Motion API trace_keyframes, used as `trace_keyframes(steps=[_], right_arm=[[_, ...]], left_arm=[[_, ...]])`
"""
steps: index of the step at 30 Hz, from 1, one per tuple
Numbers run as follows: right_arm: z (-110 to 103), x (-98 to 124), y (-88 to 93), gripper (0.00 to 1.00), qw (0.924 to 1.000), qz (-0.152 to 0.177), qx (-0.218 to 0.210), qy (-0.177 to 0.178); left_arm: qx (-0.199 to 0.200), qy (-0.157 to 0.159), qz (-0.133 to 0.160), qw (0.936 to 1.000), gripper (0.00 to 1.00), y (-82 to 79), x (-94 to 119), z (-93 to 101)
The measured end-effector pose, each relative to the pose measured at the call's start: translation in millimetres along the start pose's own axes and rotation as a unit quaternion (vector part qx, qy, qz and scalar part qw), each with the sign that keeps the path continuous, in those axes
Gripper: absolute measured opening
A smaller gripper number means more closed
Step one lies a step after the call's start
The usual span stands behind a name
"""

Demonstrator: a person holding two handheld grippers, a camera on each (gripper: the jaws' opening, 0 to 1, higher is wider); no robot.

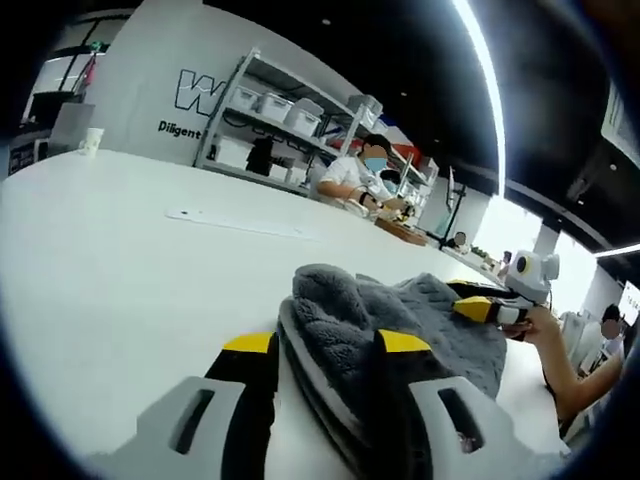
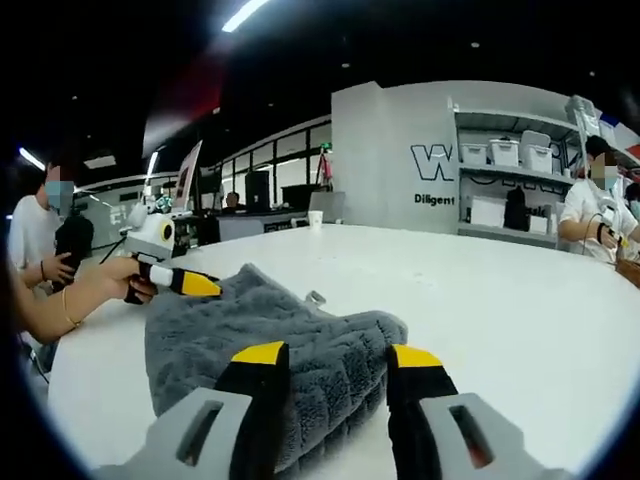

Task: Open the folded towel by lifting each exposed corner and separating the folded layers until the towel lies flat within the target outline without major curled edges

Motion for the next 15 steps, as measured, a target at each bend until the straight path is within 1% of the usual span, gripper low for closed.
trace_keyframes(steps=[10,15], right_arm=[[-3.0,-0.7,-1.4,0.26,0.9999,0.014,-0.004,-0.005],[-2.9,-1.1,-2.1,0.24,0.9998,0.018,-0.006,-0.005]], left_arm=[[-0.029,-0.003,0.006,0.9995,0.30,2.1,4.9,8.2],[-0.047,-0.004,0.011,0.9988,0.25,-0.9,6.2,8.9]])
Point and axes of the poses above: the point that each gripper's makers call its tool centre point, and the gripper's own axes: x roughly backward along the fingers, z roughly to its right, y roughly out of its underside, the point moved 9 cm from there along x, roughly backward along the fingers, and after that the axes turned 15 degrees about x, right-handed, at the moved point
